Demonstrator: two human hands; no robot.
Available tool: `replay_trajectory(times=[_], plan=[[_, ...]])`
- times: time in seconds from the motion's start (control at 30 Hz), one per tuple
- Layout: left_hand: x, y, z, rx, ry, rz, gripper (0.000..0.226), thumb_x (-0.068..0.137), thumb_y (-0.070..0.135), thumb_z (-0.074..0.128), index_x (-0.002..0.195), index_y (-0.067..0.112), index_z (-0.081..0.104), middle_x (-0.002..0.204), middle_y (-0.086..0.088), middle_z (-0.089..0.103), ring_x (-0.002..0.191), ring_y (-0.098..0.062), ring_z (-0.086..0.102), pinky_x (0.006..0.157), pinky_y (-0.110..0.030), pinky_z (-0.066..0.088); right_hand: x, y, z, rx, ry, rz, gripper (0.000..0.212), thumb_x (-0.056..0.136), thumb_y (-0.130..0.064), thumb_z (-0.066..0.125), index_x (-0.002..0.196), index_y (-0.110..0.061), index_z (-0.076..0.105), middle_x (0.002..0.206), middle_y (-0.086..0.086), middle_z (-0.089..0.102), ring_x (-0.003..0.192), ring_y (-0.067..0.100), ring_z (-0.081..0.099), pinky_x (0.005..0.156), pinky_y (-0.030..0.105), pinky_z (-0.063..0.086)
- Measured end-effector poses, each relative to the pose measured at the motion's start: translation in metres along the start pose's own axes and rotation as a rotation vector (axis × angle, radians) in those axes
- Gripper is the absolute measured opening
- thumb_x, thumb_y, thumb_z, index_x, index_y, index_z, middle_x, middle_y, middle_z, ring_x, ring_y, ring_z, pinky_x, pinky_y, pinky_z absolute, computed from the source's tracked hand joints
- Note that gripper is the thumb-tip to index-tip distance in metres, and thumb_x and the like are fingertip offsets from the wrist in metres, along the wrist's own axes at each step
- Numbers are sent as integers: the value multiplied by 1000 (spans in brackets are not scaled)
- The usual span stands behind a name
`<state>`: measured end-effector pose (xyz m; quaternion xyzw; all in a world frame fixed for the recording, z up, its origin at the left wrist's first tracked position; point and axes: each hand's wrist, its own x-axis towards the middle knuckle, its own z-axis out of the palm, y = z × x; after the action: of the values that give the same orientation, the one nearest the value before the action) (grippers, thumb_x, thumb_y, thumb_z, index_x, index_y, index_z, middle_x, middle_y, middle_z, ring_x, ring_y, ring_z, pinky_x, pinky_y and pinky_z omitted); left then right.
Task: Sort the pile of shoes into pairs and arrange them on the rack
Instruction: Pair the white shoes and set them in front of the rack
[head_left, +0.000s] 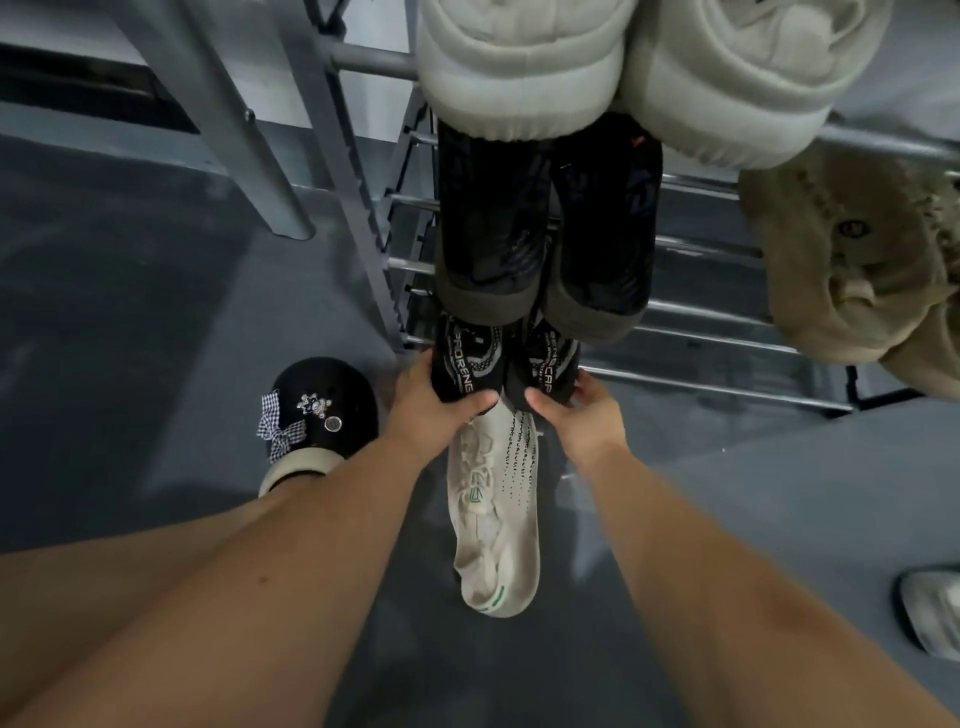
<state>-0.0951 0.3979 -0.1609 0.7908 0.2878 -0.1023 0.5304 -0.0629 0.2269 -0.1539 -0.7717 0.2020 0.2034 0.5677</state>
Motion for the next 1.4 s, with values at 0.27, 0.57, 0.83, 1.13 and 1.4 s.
replay_trajectory(times=[0.27, 0.57, 0.83, 1.13, 1.4], plan=[[14, 0, 5, 295, 169, 140, 77, 74, 40, 72, 139, 18, 38, 134, -6, 52, 128, -25, 43, 107, -42, 35, 9, -14, 4, -319, 67, -121, 52, 81, -21, 71, 129, -16, 53, 119, 5, 66, 111, 27, 60, 88, 29, 44], [15, 5, 1, 325, 121, 107, 86, 79, 42, 68, 147, 15, 22, 143, -9, 42, 133, -29, 36, 111, -43, 30, 16, -20, 4, -372, 19, -102, 55, 86, -25, 65, 137, -22, 45, 125, 1, 63, 114, 27, 58, 89, 30, 43], [-66, -33, 25, -105, -123, -343, 44, 89, 43, 55, 119, 11, 59, 113, -9, 66, 103, -29, 62, 95, -41, 49, -48, 32, 3, -413, -224, 246, 58, 91, -40, 56, 138, -9, 40, 134, 9, 55, 117, 26, 55, 99, 33, 44], [-110, -27, 58, -194, -361, -406, 29, 93, 19, 53, 121, 9, 57, 117, -13, 65, 100, -27, 63, 92, -39, 50, -110, 83, -43, 87, -138, 314, 37, 93, -9, 55, 129, -12, 54, 122, 11, 65, 105, 27, 63, 97, 41, 49], [-140, 12, 155, -160, -551, -385, 34, 94, 9, 49, 127, 8, 53, 123, -15, 61, 111, -31, 59, 93, -38, 48, -117, 112, -138, 123, 94, 339, 38, 92, -11, 56, 130, -17, 55, 101, 1, 65, 85, 18, 62, 80, 33, 54]])
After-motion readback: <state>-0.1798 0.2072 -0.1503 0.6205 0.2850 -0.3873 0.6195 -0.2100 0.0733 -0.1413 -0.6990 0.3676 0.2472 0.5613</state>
